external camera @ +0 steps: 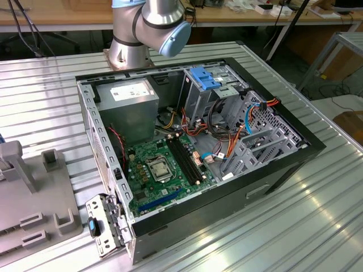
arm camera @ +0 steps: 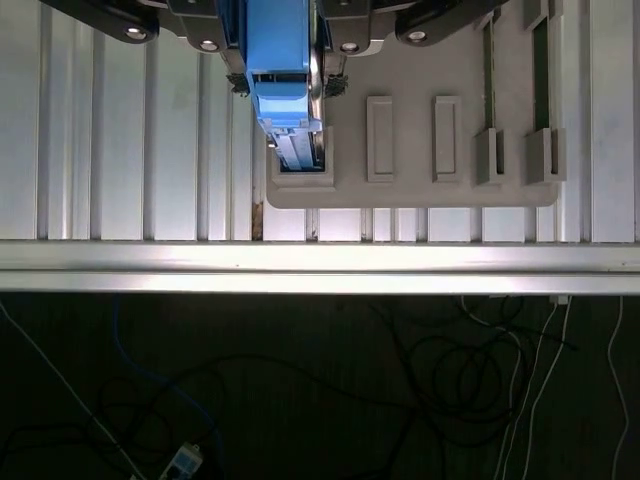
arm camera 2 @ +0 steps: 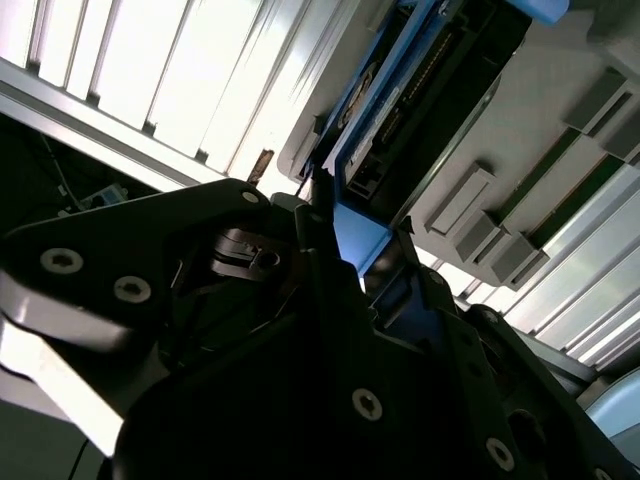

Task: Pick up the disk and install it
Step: 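Pick up the disk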

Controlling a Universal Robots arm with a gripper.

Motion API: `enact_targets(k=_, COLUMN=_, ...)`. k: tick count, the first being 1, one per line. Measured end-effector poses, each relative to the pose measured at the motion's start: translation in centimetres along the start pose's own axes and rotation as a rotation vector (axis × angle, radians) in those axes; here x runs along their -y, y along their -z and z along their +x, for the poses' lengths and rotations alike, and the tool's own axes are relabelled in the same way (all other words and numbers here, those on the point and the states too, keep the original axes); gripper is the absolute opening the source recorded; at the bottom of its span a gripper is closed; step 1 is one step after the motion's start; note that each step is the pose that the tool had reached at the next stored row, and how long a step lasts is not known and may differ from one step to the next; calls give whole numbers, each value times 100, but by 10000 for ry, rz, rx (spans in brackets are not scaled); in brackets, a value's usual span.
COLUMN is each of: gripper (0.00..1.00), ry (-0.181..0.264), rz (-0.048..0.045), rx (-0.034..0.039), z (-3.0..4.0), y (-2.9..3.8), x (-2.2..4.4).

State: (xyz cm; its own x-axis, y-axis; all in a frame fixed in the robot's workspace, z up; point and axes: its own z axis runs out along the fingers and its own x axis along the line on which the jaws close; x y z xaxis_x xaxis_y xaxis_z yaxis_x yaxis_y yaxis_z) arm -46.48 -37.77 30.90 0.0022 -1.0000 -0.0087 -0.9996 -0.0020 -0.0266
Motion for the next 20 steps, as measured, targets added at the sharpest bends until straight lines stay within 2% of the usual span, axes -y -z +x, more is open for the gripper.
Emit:
enact_targets(k=7, gripper=37, ry=-7, rz=0, rx=0, z=0, y=0, x=0)
enact_targets(k=9, gripper=37, ry=-7, rz=-2, rx=-1, z=0, y=46, x=1)
enact_targets(k=14, gripper=37, ry=-7, rz=-1, rx=-3, z=0, y=71, x=2)
enact_targets(k=20, gripper=37, ry=-7, rz=0, rx=-1, z=-1, y=142, x=4)
